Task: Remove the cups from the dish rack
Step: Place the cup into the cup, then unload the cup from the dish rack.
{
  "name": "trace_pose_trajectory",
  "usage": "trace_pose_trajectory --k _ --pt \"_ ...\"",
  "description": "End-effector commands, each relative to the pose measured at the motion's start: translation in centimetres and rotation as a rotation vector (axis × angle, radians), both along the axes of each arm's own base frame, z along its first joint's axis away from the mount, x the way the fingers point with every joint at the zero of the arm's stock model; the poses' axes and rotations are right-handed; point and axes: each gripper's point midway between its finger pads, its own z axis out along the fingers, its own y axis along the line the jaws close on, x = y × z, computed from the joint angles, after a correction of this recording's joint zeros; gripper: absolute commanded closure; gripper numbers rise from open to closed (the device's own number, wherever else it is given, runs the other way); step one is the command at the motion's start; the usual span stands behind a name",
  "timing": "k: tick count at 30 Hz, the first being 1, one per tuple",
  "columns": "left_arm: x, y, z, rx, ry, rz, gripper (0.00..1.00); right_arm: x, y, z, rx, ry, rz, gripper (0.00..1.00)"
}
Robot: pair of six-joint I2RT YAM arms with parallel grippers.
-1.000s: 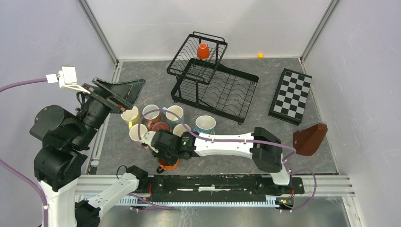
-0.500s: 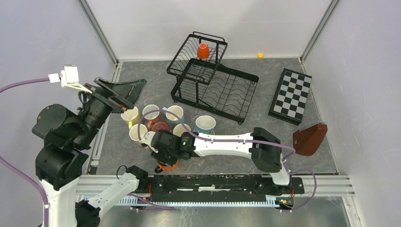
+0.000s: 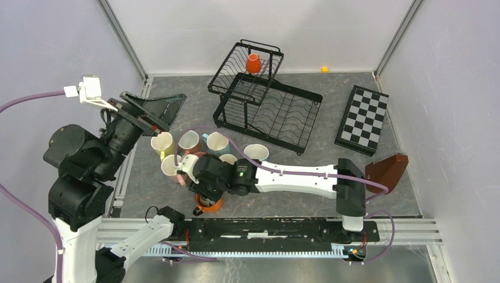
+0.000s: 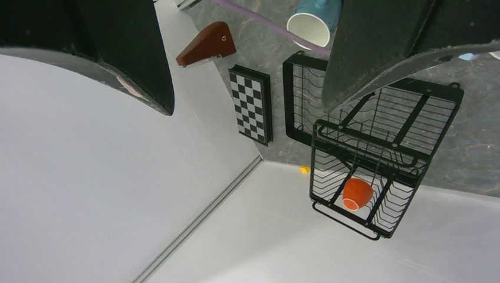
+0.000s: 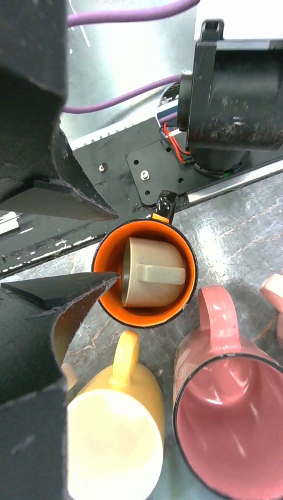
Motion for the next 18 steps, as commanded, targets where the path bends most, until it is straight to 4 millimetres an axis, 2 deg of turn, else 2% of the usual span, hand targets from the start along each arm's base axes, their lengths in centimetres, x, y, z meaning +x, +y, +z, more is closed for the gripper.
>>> trace_pose_trajectory --k 1,4,8,14,18 --pt "0.0 -0.9 1.8 -0.045 -0.040 -0.044 0.00 0.7 -0.4 5.1 0.099 -0.069 -0.022 0.56" --pt "0.2 -1.2 2.3 -0.052 -0.045 -0.056 0.00 1.4 -1.1 7.3 0.131 -0.104 -0.046 0.53" --pt "0.4 -1.5 3.1 -0.065 -0.058 -0.068 0.00 2.7 -2.4 10.2 0.178 -0.142 -0.088 0.42" --pt "0.5 -1.6 4.7 -0.076 -0.087 -0.070 0.00 5.6 -5.7 13.5 0.245 -0.181 -0.188 0.22" --pt "1.1 -2.0 5.1 -0.074 -0.094 -0.074 0.00 7.9 -8.6 15.4 0.290 -0.207 -0.283 0.09"
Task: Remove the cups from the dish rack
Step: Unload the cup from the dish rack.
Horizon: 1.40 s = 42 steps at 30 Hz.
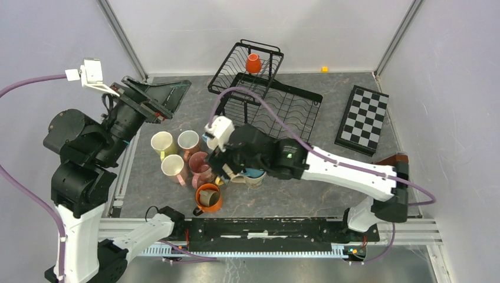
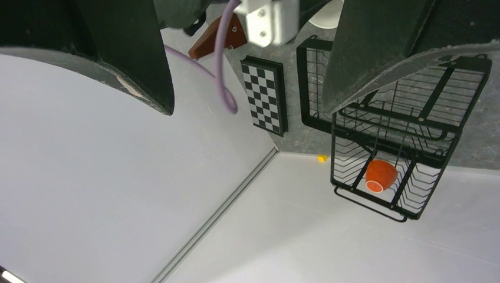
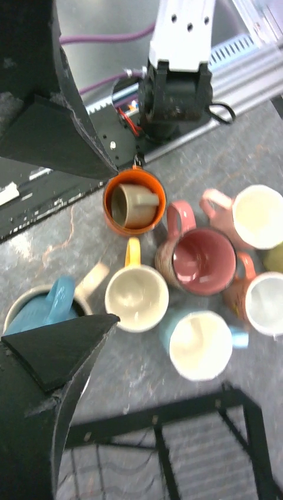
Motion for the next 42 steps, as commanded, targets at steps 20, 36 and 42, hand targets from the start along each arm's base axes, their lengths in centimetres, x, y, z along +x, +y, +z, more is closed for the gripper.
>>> trace_pose_trajectory --k 20,36,42 --pt "14.9 -6.7 -2.8 0.180 0.121 0.027 0.00 9.0 -19.8 5.8 0.302 -0.080 -0.561 0.02" --pt "28.4 -9.9 -9.0 0.422 0.174 0.302 0.00 7.2 -22.1 4.0 0.280 -0.039 -0.592 0.02" --pt "32.4 -10.6 -11.1 0.458 0.157 0.376 0.00 6.9 -22.6 3.2 0.266 -0.027 -0.602 0.02"
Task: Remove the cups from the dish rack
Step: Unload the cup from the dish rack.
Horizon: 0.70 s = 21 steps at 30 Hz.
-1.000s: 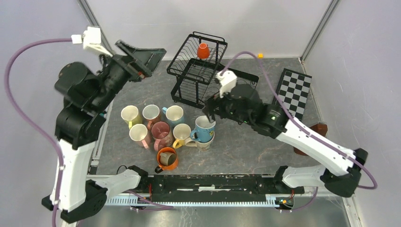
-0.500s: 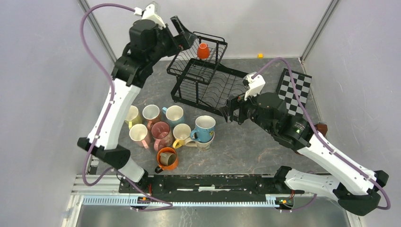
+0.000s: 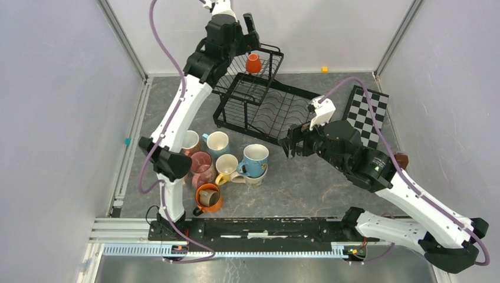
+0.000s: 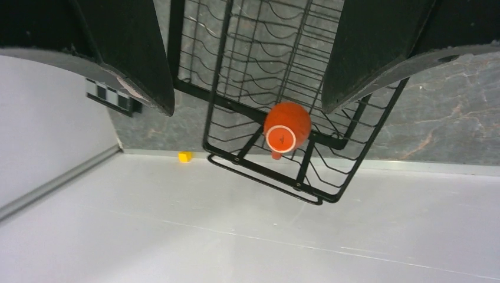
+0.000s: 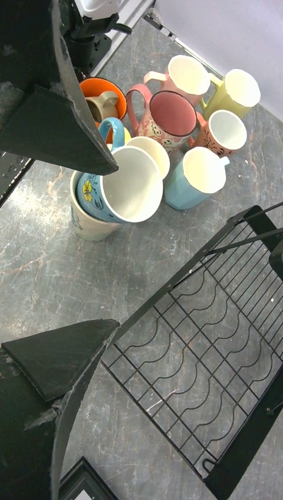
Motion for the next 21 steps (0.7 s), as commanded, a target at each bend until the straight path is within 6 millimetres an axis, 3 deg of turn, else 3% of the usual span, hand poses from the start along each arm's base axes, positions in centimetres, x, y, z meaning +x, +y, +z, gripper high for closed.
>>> trace_pose_trajectory --k 1,6,10,21 --pt "2.9 0.7 0.3 0.075 -0.079 0.080 0.00 0.0 -0.9 -0.3 0.006 0.004 -0.038 0.02" --pt "5.6 -1.0 -3.1 0.094 -0.061 0.072 0.00 -0.1 -0.8 -1.2 -0.003 0.022 -0.036 0.02" --pt "7.3 -1.8 -4.7 0.107 -0.075 0.076 0.00 -0.4 -0.3 -2.0 0.003 0.039 -0.014 0.02" --pt "10.0 -2.9 -9.6 0.157 -0.045 0.086 0.00 0.0 -0.2 -2.7 -0.024 0.041 -0.017 0.02"
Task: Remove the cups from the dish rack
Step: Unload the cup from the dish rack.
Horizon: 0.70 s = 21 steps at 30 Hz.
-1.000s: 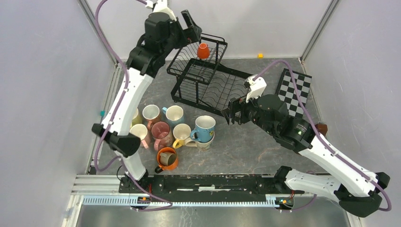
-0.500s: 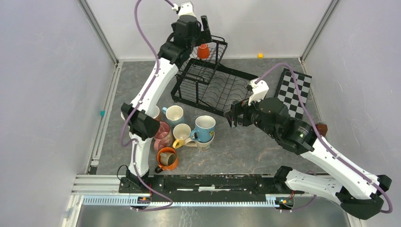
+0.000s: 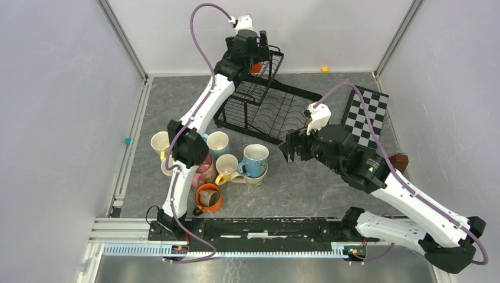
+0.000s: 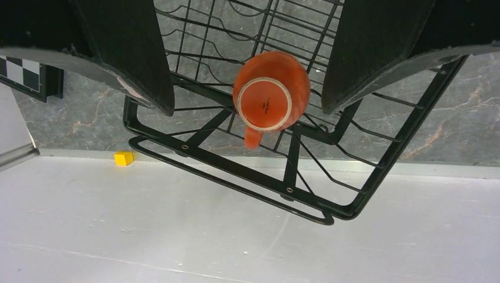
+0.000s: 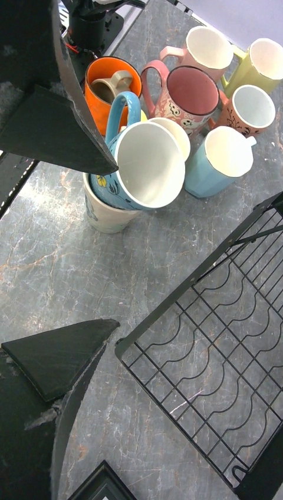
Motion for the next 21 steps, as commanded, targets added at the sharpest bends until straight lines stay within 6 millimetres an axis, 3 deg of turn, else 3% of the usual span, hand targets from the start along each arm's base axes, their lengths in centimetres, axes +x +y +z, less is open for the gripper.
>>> trace_pose_trajectory --k 1,21 --pt "1.3 0.2 2.2 0.022 -0.101 0.015 0.00 0.3 0.2 0.6 0.019 -0.017 -0.002 0.02" --pt "2.8 0.7 -4.3 0.080 0.008 0.023 0.18 0.2 0.7 -0.4 0.016 0.003 0.014 0.02"
